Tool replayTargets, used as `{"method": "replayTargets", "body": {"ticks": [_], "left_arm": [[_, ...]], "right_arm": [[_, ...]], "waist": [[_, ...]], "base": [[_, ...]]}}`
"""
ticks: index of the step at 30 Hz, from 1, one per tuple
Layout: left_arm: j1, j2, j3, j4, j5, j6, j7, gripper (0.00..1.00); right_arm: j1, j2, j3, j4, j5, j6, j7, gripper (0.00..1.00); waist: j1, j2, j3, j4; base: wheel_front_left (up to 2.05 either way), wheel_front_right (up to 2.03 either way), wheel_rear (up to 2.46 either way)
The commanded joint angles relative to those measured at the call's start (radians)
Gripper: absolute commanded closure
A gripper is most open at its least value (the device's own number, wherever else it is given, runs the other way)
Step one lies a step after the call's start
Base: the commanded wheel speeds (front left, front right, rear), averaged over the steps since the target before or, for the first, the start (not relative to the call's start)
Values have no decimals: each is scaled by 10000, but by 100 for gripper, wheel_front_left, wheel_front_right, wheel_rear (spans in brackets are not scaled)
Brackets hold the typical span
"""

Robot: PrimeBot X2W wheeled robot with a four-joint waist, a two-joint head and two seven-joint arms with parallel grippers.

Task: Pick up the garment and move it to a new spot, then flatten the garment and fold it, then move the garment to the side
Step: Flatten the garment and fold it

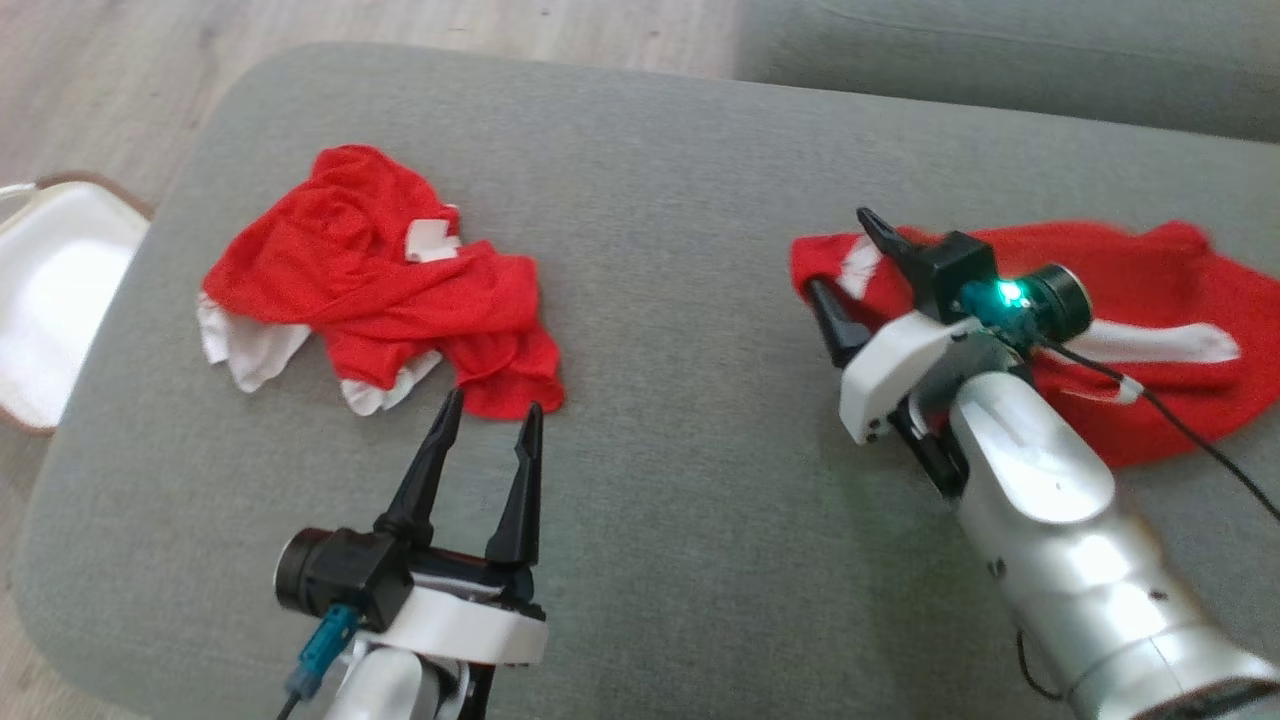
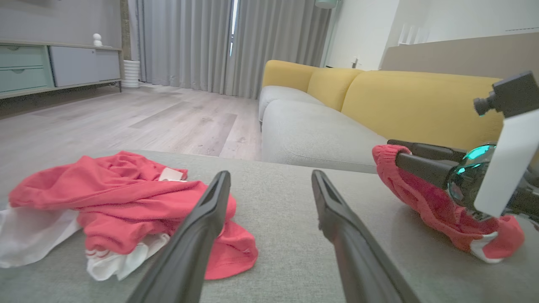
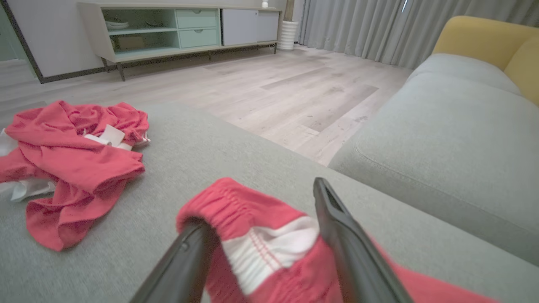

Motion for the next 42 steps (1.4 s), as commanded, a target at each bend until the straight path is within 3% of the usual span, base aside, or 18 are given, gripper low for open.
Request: {"method": "replayTargets", "body": {"ticks": [1,6,15,23,27,32,38,42], "left_arm": [[-442,-2,269,-296,-17,33,-80,0],[-368,-2,376,-340,-13,150,-80,0],[-209,-2,597,-519,-15,137,-80,0],[-307,-3,771,-970,-182,227,-80,0],[-373,-3,881,-1175,-151,227,-80,0],[-489,-3,917,-1477,-238,283,-80,0],[-539,-3,875,-1575,-275,319,-80,0],[-557,-3,880,-1537,-266,282,-80,0]], "right_arm": [[-713,204,255,-218,184,75,-228,0],[-1271,221,1269,481,855,75,-431,0],[-1834,174,2330,1779,813,75,407,0],[-1353,-31,2567,2076,1164,75,-3,0],[-1132,-275,1987,1794,1440,75,-601,0],[-486,-507,380,415,1787,75,-1094,0],[1769,-294,-2093,-3588,1199,75,-1123,0],[3485,54,-2877,-5576,899,75,-1124,0]], "waist": [[0,0,-57,166],[0,0,-195,58],[0,0,-654,-881],[0,0,-828,-1611],[0,0,-877,-2000],[0,0,-841,-2500],[0,0,-622,-3093],[0,0,-485,-3431]], "base": [[0,0,0],[0,0,0],[0,0,0],[0,0,0],[0,0,0],[0,0,0],[0,0,0],[0,0,0]]}}
